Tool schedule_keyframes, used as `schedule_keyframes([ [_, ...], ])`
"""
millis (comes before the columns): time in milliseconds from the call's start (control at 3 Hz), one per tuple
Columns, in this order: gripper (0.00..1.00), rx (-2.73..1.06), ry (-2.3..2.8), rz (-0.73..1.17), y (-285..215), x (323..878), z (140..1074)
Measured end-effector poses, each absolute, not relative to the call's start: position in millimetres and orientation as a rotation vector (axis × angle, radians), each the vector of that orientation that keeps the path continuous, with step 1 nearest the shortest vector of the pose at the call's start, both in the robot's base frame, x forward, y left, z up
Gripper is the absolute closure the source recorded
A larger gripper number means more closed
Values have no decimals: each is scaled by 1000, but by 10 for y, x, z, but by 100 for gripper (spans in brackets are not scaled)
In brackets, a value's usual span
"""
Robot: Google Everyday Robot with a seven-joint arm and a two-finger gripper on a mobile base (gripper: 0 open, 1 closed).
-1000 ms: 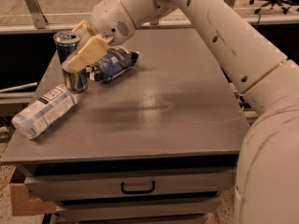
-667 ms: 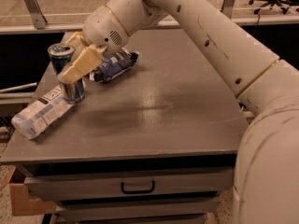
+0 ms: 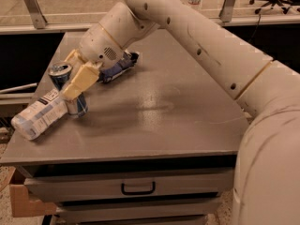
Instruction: Move redbull can near blue plastic bottle
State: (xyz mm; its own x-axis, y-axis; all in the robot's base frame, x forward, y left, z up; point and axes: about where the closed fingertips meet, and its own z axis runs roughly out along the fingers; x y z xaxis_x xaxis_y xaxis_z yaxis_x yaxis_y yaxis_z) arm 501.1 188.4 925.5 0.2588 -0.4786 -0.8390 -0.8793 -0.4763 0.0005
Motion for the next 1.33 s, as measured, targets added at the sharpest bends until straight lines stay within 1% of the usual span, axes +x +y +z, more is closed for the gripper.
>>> schedule_keyframes([
  [333, 84, -2040, 1254, 1088, 1878, 5044, 9162],
  [667, 59, -2016, 1272, 1060, 1868, 5083, 9107],
  [1333, 13, -1988, 1286, 1035, 1840, 5121, 9069],
])
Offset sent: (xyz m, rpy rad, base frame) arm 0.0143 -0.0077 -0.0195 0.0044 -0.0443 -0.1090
